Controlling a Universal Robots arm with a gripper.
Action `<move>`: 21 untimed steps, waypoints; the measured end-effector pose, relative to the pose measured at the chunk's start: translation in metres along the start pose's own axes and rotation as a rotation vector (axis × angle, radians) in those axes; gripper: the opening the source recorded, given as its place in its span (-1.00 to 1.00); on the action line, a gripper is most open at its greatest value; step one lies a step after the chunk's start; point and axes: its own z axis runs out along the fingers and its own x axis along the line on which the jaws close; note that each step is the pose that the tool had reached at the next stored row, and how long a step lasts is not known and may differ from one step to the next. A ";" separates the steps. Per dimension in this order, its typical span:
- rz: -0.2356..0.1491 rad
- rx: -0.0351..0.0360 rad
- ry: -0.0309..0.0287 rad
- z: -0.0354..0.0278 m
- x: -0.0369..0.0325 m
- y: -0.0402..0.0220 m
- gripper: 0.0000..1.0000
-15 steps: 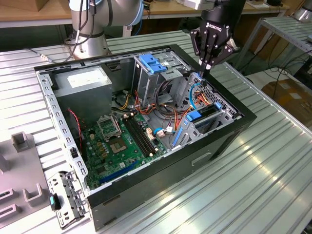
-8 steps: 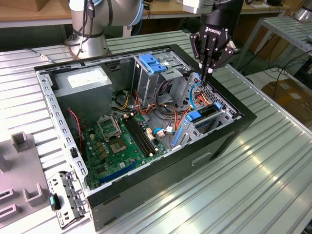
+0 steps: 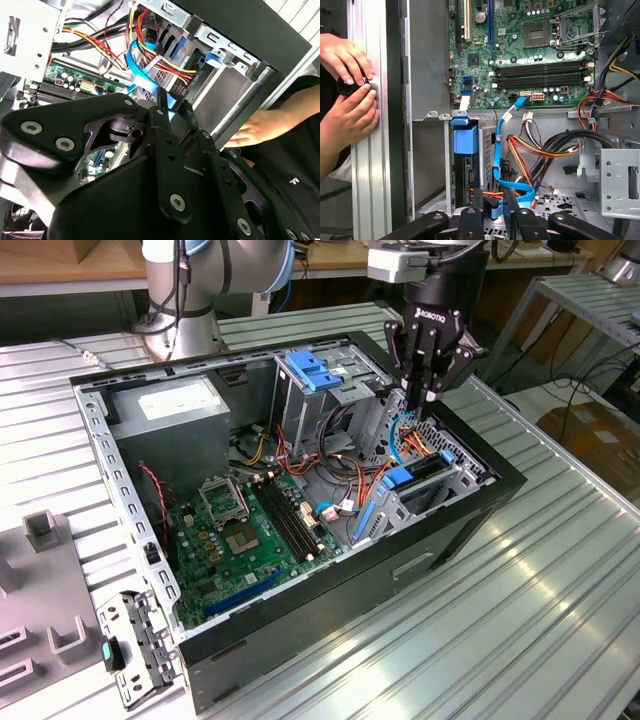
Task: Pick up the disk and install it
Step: 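Insert the second disk wire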
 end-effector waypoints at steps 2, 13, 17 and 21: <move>0.000 0.0001 0.0025 0.0052 -0.0017 -0.0003 -0.40; 0.000 0.0022 0.0884 0.0102 -0.0046 -0.0011 -0.55; 0.001 0.0029 0.1183 0.0143 -0.0063 -0.0011 -0.43; 0.000 0.0018 0.0545 0.0164 -0.0068 -0.0009 -0.68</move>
